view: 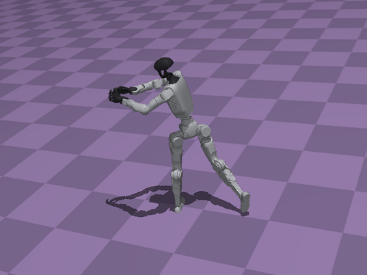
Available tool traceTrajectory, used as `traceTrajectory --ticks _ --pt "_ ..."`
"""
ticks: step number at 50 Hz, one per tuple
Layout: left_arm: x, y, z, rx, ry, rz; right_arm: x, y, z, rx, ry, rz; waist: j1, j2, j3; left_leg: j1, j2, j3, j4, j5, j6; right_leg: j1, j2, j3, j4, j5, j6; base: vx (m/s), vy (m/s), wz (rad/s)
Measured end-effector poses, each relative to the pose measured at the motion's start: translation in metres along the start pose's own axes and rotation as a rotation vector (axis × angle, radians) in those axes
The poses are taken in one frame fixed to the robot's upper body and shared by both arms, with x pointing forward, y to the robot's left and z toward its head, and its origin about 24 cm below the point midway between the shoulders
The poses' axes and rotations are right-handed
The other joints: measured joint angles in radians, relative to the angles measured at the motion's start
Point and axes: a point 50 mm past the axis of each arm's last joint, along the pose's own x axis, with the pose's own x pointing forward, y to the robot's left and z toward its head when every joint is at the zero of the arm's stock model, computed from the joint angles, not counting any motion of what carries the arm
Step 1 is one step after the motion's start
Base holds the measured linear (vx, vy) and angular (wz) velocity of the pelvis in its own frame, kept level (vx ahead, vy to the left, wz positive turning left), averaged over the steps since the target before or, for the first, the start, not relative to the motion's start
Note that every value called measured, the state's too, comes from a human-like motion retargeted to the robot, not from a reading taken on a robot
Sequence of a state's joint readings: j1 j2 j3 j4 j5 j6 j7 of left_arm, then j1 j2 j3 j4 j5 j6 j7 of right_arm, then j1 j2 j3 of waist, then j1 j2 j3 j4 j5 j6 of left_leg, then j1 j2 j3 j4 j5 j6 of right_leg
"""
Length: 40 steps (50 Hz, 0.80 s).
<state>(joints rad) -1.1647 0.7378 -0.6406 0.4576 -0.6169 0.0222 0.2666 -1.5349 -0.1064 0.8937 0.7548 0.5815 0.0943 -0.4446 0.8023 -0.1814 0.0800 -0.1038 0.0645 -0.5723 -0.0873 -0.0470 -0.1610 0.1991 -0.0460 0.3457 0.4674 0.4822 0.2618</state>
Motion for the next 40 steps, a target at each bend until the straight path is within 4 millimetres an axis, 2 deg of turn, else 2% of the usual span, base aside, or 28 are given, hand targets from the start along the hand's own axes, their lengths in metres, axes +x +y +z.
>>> traceTrajectory --ticks 2,3,4,5,7,8,9,10,12,15,22,27,31,34,37,38,40 --pt "-0.001 -0.004 0.0 -0.032 -0.008 0.0 -0.002 0.001 0.003 0.032 -0.022 0.027 -0.014 0.0 0.011 0.004 -0.001 -0.022 0.0 -0.013 -0.007 0.015 0.027 0.035 0.003 0.008 0.0 0.05 -0.07 0.69" --pt "-0.001 -0.006 -0.001 -0.028 -0.005 -0.028 -0.005 0.008 0.002 0.073 -0.006 0.161 -0.027 -0.003 0.017 0.003 -0.011 -0.031 0.0 -0.017 -0.008 0.018 0.033 0.051 0.012 0.005 0.0 0.02 -0.01 0.62" --pt "-0.001 -0.008 -0.002 -0.004 -0.001 -0.053 -0.004 0.004 -0.002 -0.112 -0.002 0.251 -0.04 -0.005 0.022 0.002 -0.02 -0.038 0.0 -0.02 -0.004 0.021 0.036 0.069 0.018 0.002 0.0 0.0 0.02 0.54" --pt "-0.001 -0.01 -0.003 0.03 0.004 -0.076 0.0 -0.01 -0.008 -0.407 0.033 0.297 -0.053 -0.006 0.025 0.001 -0.028 -0.044 0.0 -0.021 0.002 0.025 0.038 0.086 0.022 -0.001 0.0 -0.02 0.04 0.38" --pt "0.0 -0.012 0.0 0.009 -0.009 -0.047 0.001 -0.016 -0.005 -0.304 -0.009 0.104 -0.081 -0.001 0.025 0.003 -0.029 -0.043 0.0 -0.025 -0.009 0.033 0.044 0.107 0.021 -0.003 0.0 -0.02 0.02 0.11" --pt "0.0 -0.012 0.002 -0.02 -0.022 -0.015 -0.002 -0.012 -0.001 -0.113 -0.036 0.001 -0.094 0.001 0.025 0.005 -0.028 -0.04 0.0 -0.027 -0.019 0.034 0.044 0.113 0.023 -0.008 0.0 -0.06 0.01 -0.11" --pt "0.0 -0.013 0.001 0.003 -0.018 -0.034 -0.002 -0.013 -0.004 -0.204 -0.029 0.053 -0.105 0.005 0.022 0.004 -0.027 -0.034 0.0 -0.027 -0.019 0.033 0.043 0.119 0.025 -0.014 0.0 -0.07 0.01 -0.26" --pt "-0.001 -0.015 -0.002 0.053 -0.005 -0.078 0.0 -0.018 -0.012 -0.434 0.019 0.171 -0.116 0.01 0.017 0.003 -0.025 -0.028 0.0 -0.027 -0.015 0.029 0.041 0.125 0.027 -0.02 0.0 -0.08 -0.02 -0.42" --pt "0.0 -0.015 0.003 0.018 -0.031 -0.036 -0.003 -0.017 -0.004 -0.161 -0.049 -0.019 -0.13 0.025 0.017 0.01 -0.004 -0.007 0.0 -0.03 -0.034 0.028 0.046 0.119 0.029 -0.027 0.0 -0.09 -0.05 -0.62" --pt "-0.001 -0.017 0.001 0.033 -0.03 -0.05 -0.003 -0.019 -0.007 -0.21 -0.056 -0.019 -0.153 0.055 0.007 0.019 0.024 0.035 0.0 -0.025 -0.043 0.021 0.042 0.123 0.026 -0.046 0.0 -0.13 0.0 -0.85" --pt "-0.005 -0.023 -0.008 -0.062 -0.001 -0.107 -0.002 -0.021 -0.002 -0.537 -0.165 -0.041 -0.216 0.122 -0.011 0.034 0.085 0.174 0.007 -0.011 -0.047 -0.025 0.0 0.124 0.018 -0.107 0.0 -0.2 0.07 -1.15" --pt "-0.009 -0.026 -0.018 -0.114 0.015 -0.093 -0.001 -0.018 0.004 -0.754 -0.246 -0.019 -0.249 0.16 -0.026 0.018 0.122 0.318 0.059 -0.032 -0.038 -0.107 -0.065 0.055 0.032 -0.195 0.0 -0.24 0.05 -1.6" --pt "-0.014 -0.028 -0.026 -0.156 0.033 -0.082 -0.001 -0.01 0.0 -0.807 -0.251 0.016 -0.26 0.131 -0.033 -0.004 0.084 0.479 0.105 -0.057 -0.016 -0.224 -0.234 -0.107 0.07 -0.324 -0.009 -0.25 0.11 -1.99" --pt "-0.017 -0.028 -0.031 -0.191 0.036 -0.07 -0.002 -0.005 0.0 -0.802 -0.273 0.023 -0.275 0.128 -0.032 -0.007 0.108 0.585 0.146 -0.085 -0.056 -0.259 -0.315 -0.319 0.048 -0.457 -0.062 -0.2 -0.1 -1.99" --pt "-0.018 -0.029 -0.031 -0.23 0.033 -0.023 -0.005 -0.005 -0.001 -0.76 -0.296 -0.012 -0.281 0.119 -0.024 -0.023 0.136 0.702 0.196 -0.098 -0.053 -0.268 -0.39 -0.615 0.005 -0.56 -0.13 -0.21 -0.22 -2.12" --pt "-0.017 -0.031 -0.03 -0.247 0.036 -0.005 -0.007 -0.007 -0.004 -0.713 -0.286 -0.032 -0.281 0.113 -0.021 -0.032 0.144 0.747 0.213 -0.097 -0.035 -0.263 -0.41 -0.729 -0.016 -0.594 -0.152 -0.21 -0.27 -2.2" --pt "-0.015 -0.032 -0.027 -0.274 0.021 0.045 -0.01 -0.01 -0.009 -0.56 -0.258 -0.084 -0.283 0.114 -0.024 -0.045 0.183 0.824 0.244 -0.104 -0.045 -0.238 -0.427 -0.989 -0.064 -0.642 -0.186 -0.19 -0.3 -2.17"
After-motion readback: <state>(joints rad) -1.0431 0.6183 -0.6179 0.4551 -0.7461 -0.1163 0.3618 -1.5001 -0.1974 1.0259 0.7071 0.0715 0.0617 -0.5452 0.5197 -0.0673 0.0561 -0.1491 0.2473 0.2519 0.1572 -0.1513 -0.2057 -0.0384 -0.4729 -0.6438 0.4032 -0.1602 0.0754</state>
